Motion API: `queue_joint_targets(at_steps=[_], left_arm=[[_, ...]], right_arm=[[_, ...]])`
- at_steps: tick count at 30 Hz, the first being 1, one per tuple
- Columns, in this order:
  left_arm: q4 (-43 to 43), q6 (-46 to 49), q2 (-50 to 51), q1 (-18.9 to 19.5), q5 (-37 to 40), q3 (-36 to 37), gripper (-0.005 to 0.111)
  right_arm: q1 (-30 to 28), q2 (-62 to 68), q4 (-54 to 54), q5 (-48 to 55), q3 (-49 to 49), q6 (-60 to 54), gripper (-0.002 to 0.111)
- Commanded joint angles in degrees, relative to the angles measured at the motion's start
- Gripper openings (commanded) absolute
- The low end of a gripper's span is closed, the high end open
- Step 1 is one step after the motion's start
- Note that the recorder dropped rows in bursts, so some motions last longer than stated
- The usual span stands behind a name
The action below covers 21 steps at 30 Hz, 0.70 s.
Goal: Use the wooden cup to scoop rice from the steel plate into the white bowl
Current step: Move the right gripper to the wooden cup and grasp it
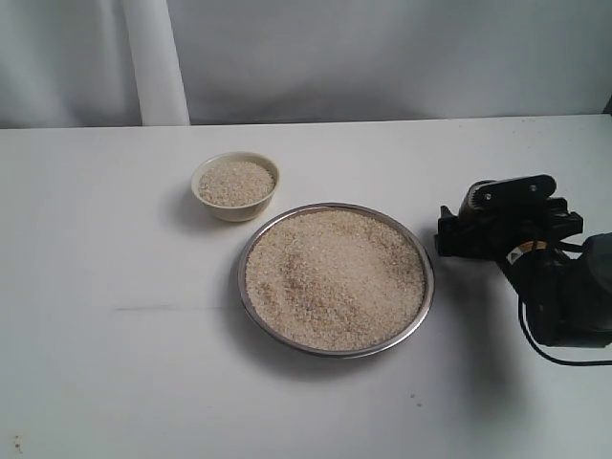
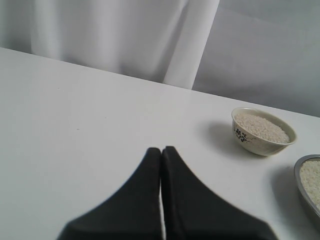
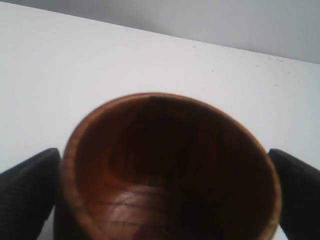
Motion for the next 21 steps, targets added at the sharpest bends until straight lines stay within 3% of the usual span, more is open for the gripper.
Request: queue_joint_targets(at_steps=[1, 4, 9, 13, 18, 21], left_arm=[[-0.09, -0.22, -0.14, -0.27, -0.56, -0.13, 0.000], [-0.09, -0.22, -0.14, -0.27, -0.56, -0.13, 0.000], [-0.09, -0.22, -0.14, -0.27, -0.56, -0.13, 0.000], [-0.09, -0.22, -0.14, -0.27, -0.56, -0.13, 0.000], [-0.09, -0.22, -0.14, -0.27, -0.56, -0.13, 0.000], [-0.09, -0.22, -0.14, -0.27, -0.56, -0.13, 0.000]], right_arm=[[-0.18, 0.04, 0.21, 0.24, -1.46, 0.11, 0.105], [-0.18, 0.04, 0.21, 6.00, -4.09, 0.11, 0.105], [-0.18, 0.04, 3.11, 7.16, -4.11, 0.24, 0.102], [-0.18, 0.04, 2.99, 7.86, -4.11, 0.24, 0.080], [-0.18, 0.04, 3.21, 8.53, -4.11, 0.24, 0.041], [-0.18, 0.04, 3.21, 8.76, -4.11, 0.24, 0.025]])
